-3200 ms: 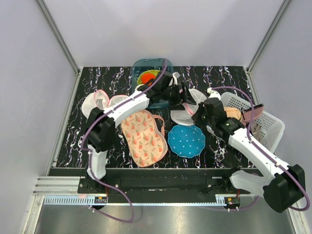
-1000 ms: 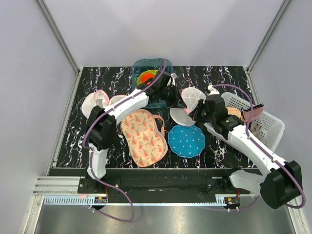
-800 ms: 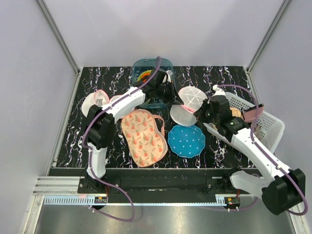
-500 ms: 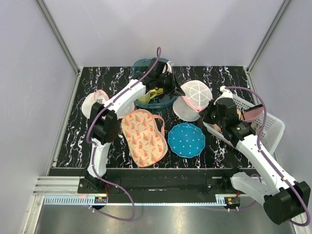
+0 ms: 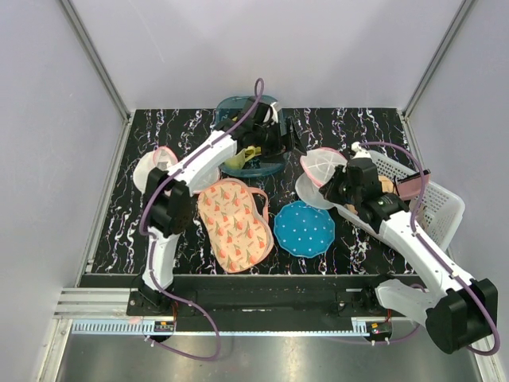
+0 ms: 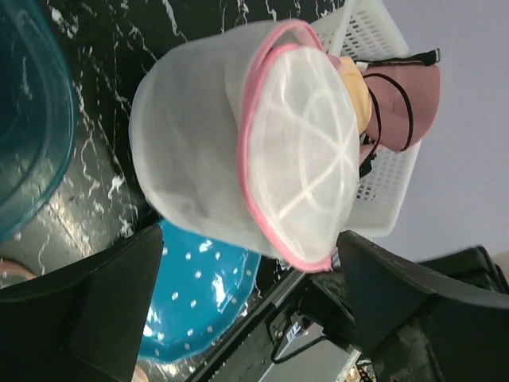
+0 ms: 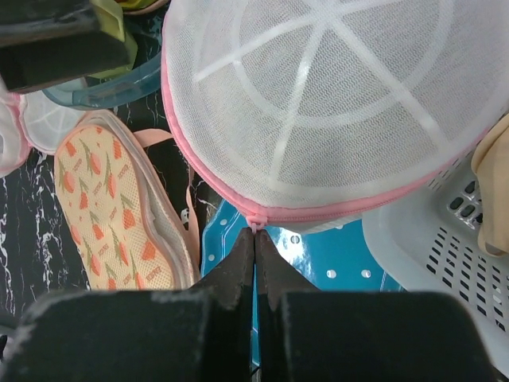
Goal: Unzip the laundry bag and remove the bra
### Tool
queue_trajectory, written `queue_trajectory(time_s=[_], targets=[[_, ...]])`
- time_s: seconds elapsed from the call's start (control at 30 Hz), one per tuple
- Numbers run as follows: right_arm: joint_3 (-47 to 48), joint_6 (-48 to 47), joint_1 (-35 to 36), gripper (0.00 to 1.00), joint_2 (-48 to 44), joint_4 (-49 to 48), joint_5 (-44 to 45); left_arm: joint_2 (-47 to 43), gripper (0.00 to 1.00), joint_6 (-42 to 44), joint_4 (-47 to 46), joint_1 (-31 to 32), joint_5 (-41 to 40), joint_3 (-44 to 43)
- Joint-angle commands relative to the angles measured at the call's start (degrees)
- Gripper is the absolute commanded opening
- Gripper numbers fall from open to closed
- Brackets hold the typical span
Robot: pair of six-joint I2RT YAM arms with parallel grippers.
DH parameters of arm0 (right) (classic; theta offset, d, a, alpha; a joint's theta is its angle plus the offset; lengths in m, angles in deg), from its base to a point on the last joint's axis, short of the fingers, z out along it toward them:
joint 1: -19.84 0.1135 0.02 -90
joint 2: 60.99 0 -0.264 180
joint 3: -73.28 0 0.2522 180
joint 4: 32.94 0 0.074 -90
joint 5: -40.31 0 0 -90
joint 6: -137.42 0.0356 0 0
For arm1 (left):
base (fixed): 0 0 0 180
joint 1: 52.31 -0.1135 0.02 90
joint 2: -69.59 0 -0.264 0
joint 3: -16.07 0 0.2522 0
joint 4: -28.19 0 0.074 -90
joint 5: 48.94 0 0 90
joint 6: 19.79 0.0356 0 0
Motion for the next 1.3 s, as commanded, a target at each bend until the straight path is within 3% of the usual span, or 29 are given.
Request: queue_trajectory(time_s=[0.0, 0.17, 0.43, 0.53, 0.63, 0.73, 0.77, 0.8, 0.97, 1.27], targets=[[0.7, 0.5, -0.3, 0.0, 0.9, -3.0, -1.9, -12.0, 0.94, -0.5, -3.3, 0.3, -4.0, 5.5], [1.1, 0.4, -0.3, 0.0, 1.0, -3.4, -1.9, -15.6, 0.95, -7.6, -13.0, 3.6, -2.1, 17.4], [0.8, 0.5, -0.3, 0.0, -0.5, -2.8, -2.7, -7.3, 0.94, -10.4, -15.1, 7.9, -0.2, 13.0], [0.6, 0.7, -0.3, 0.0, -1.1, -2.3, -2.5, -4.4, 0.87, -11.4, -15.1, 8.2, 0.6, 10.3], [0.2, 0.6, -0.3, 0.0, -1.7, -1.9, -1.9, -3.7, 0.74, -11.7, -15.2, 8.3, 0.4, 10.2], [0.0, 0.2, -0.3, 0.0, -2.1, -1.1, -1.2, -4.2, 0.28, -11.2, -14.7, 8.1, -0.5, 10.1], [0.0, 0.0, -0.3, 0.0, -2.3, -0.9, -0.8, -4.4, 0.04, -11.1, -14.5, 7.6, -0.8, 10.1], [-0.1, -0.7, -0.3, 0.0, -2.5, -0.3, -0.5, -4.7, 0.0, -11.1, -14.3, 7.3, -0.8, 10.0], [0.5, -4.0, -0.9, 0.0, -4.0, 3.8, 4.6, -6.7, 0.0, -9.5, -13.3, 3.7, -0.9, 11.4], [-0.9, -6.1, -7.5, 0.0, -7.4, 7.0, 5.6, -8.7, 0.0, -4.7, -8.8, -2.3, 0.4, 9.8]])
